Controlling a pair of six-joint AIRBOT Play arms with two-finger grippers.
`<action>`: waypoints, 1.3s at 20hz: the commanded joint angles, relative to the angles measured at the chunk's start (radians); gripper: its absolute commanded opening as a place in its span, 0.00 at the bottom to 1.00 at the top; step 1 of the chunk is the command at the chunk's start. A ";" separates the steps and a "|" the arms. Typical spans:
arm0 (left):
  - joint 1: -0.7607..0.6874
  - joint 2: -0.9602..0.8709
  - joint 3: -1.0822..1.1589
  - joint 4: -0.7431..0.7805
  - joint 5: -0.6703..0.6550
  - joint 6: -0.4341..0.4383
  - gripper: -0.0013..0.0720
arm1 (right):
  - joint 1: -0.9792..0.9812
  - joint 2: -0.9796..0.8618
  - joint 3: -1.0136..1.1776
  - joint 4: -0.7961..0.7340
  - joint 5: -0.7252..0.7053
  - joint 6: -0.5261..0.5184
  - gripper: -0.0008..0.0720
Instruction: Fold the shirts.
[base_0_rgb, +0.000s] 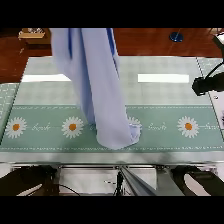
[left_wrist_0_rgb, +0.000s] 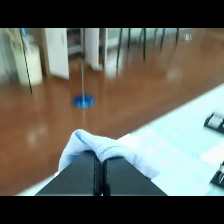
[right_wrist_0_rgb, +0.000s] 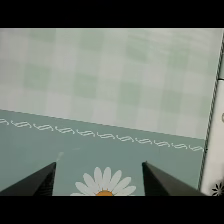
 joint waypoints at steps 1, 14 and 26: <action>0.006 -0.047 -0.013 0.008 -0.158 0.006 0.05 | 0.000 0.002 0.000 -0.001 -0.001 0.013 0.84; 0.527 -0.053 -0.369 0.077 -0.523 0.095 0.05 | 0.000 -0.048 -0.058 0.171 -0.010 0.016 0.84; 0.597 -0.052 -0.970 0.012 -0.330 0.115 0.05 | 0.000 -0.116 -0.382 0.584 -0.061 -0.159 0.85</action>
